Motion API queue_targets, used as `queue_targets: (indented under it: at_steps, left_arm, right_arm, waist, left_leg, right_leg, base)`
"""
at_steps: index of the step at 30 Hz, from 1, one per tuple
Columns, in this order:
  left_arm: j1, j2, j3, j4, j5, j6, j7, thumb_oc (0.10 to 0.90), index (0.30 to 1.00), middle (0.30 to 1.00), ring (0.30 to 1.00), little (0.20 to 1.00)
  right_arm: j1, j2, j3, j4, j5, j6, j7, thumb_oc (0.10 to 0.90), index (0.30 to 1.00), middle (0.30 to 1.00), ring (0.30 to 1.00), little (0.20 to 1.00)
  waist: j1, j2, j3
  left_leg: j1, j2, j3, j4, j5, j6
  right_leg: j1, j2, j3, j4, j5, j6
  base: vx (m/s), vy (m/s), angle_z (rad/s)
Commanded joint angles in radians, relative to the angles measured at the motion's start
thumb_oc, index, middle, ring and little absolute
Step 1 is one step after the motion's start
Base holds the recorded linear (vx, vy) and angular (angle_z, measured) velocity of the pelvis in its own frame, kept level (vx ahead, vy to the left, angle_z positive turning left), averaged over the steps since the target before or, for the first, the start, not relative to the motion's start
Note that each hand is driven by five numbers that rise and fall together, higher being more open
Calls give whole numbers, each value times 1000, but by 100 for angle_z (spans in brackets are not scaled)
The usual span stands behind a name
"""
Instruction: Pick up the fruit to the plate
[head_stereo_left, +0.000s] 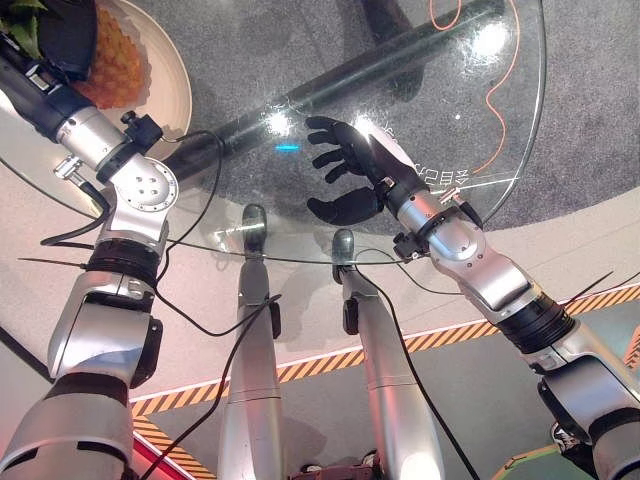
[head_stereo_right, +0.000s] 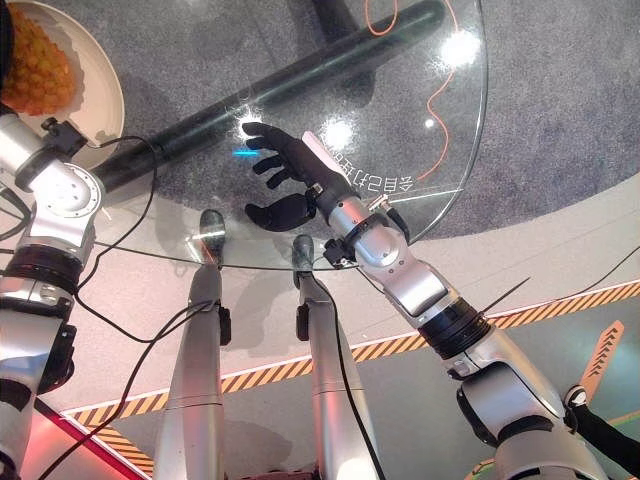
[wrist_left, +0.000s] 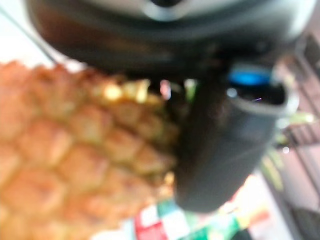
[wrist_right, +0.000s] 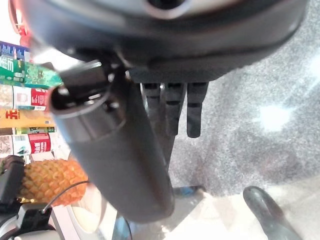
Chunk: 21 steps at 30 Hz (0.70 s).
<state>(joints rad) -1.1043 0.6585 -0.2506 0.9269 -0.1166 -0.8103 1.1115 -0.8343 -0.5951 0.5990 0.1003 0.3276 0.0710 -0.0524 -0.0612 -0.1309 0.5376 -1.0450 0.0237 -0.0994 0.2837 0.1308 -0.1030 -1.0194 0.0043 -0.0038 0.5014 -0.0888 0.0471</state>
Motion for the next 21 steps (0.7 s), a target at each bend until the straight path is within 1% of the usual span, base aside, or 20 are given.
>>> queue_targets:
  at_steps: [1,5,8,10,11,12,14,15,16,17,21]
  left_arm:
    - [-33,75,47,45,-42,-32,-11,100,300,300,300,200]
    - [-34,79,45,54,-45,-42,-16,100,300,300,300,200]
    - [-38,80,44,54,-43,-38,-26,100,300,300,300,200]
    - [-37,77,42,52,-43,-38,-25,100,300,300,300,200]
    - [-42,77,41,50,-47,-38,-31,100,300,300,300,200]
    - [-31,75,42,48,-48,-38,-36,100,300,300,300,200]
    - [-22,70,42,46,-51,-41,-45,100,300,300,300,200]
    - [-17,67,45,42,-52,-40,-50,289,462,462,462,389]
    - [-15,66,46,40,-54,-41,-54,429,582,582,582,529]
    - [-9,63,47,36,-53,-42,-70,800,900,900,900,900]
    - [15,57,40,17,-13,-41,-99,800,900,900,900,900]
  right_arm:
    - [28,26,35,-10,31,-36,-4,800,900,900,900,900]
    - [27,22,40,-19,43,-37,-14,800,900,900,900,900]
    - [31,22,42,-25,46,-38,-17,800,900,900,900,900]
    - [35,25,44,-28,44,-38,-21,800,900,900,900,900]
    - [32,23,43,-28,44,-40,-21,800,900,900,900,900]
    - [42,24,45,-30,44,-43,-21,800,900,900,900,900]
    - [48,25,43,-33,42,-49,-18,800,900,900,900,900]
    - [50,26,40,-35,39,-48,-16,800,900,900,900,900]
    - [51,27,40,-36,38,-48,-16,800,900,900,900,900]
    - [53,27,38,-40,37,-46,-17,800,900,900,900,900]
    - [70,24,32,-52,33,-50,-13,800,900,900,900,900]
  waist:
    - [20,-36,-18]
    - [22,-42,-18]
    - [21,-46,-18]
    - [21,-46,-18]
    - [20,-45,-18]
    - [21,-45,-18]
    - [20,-44,-18]
    - [20,-43,-18]
    - [20,-43,-18]
    - [21,-41,-18]
    - [21,-34,-18]
  left_leg:
    - [50,-110,60,127,-169,53]
    - [54,-109,56,129,-170,52]
    - [56,-109,52,127,-170,53]
    - [56,-109,51,126,-169,54]
    - [49,-110,52,121,-159,54]
    - [61,-109,52,123,-169,55]
    - [66,-110,52,123,-171,56]
    - [68,-110,52,122,-170,57]
    - [70,-110,52,122,-170,58]
    - [75,-110,53,118,-168,59]
    - [97,-114,52,107,-165,61]
  right_leg:
    - [3,39,-89,-102,135,71]
    - [10,39,-94,-101,133,71]
    - [11,39,-96,-101,135,71]
    - [11,38,-96,-101,135,71]
    - [4,37,-97,-106,143,70]
    - [15,38,-96,-103,134,71]
    - [17,40,-95,-100,134,71]
    - [18,41,-94,-100,133,70]
    - [20,41,-94,-100,133,70]
    - [24,42,-93,-102,133,69]
    - [45,46,-87,-113,132,68]
  base:
    - [-8,-26,4]
    - [-2,-6,1]
    - [-2,-22,0]
    - [0,0,0]
    - [0,0,0]
    - [0,0,0]
    - [0,0,0]
    - [0,0,0]
    - [0,0,0]
    - [0,0,0]
    - [-3,-8,0]
